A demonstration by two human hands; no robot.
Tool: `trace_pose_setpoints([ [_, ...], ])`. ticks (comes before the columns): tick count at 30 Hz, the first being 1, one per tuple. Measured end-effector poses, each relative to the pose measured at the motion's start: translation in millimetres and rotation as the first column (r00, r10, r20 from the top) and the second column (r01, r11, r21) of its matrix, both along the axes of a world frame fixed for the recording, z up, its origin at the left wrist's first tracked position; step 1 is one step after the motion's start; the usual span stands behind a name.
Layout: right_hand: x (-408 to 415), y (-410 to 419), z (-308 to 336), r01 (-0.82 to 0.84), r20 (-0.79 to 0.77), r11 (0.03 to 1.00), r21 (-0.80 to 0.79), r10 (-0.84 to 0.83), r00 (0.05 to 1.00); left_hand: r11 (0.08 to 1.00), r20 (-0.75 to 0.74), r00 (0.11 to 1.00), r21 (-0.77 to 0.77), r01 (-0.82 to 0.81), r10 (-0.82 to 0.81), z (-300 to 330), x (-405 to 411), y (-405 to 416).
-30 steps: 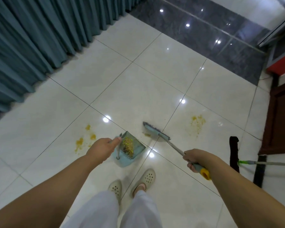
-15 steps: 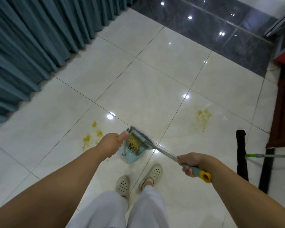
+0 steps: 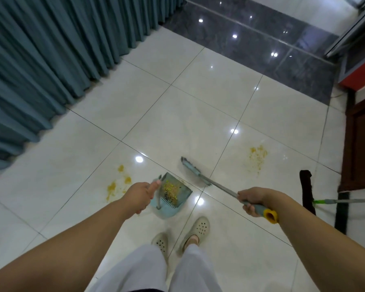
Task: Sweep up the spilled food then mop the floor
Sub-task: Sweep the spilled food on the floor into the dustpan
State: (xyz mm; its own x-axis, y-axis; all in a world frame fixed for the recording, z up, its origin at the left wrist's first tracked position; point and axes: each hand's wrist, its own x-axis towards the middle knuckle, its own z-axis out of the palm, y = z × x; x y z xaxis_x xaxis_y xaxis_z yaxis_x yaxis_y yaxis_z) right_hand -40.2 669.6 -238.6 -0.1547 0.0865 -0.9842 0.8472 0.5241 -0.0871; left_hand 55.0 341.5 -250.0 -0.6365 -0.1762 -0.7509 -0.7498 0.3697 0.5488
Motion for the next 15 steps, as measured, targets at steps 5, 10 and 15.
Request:
trace_pose_setpoints([
  [5, 13.2, -15.0, -25.1, -0.039, 0.016, 0.998, 0.056, 0.038, 0.999, 1.000, 0.005, 1.000, -0.001, 0.028, -0.027, -3.4, 9.5, -4.3],
  [10, 44.6, -20.6, -18.1, -0.097, 0.106, 0.995, 0.012, 0.096, 0.990, 0.999, -0.019, 1.000, 0.035, 0.026, -0.025, -0.6, 6.8, -5.4],
  [15, 60.6, -0.2, 13.2, -0.060, 0.100, 0.994, -0.090, 0.069, 0.993, 0.999, -0.026, 1.000, 0.047, 0.011, -0.010, 1.8, 9.1, -2.8],
])
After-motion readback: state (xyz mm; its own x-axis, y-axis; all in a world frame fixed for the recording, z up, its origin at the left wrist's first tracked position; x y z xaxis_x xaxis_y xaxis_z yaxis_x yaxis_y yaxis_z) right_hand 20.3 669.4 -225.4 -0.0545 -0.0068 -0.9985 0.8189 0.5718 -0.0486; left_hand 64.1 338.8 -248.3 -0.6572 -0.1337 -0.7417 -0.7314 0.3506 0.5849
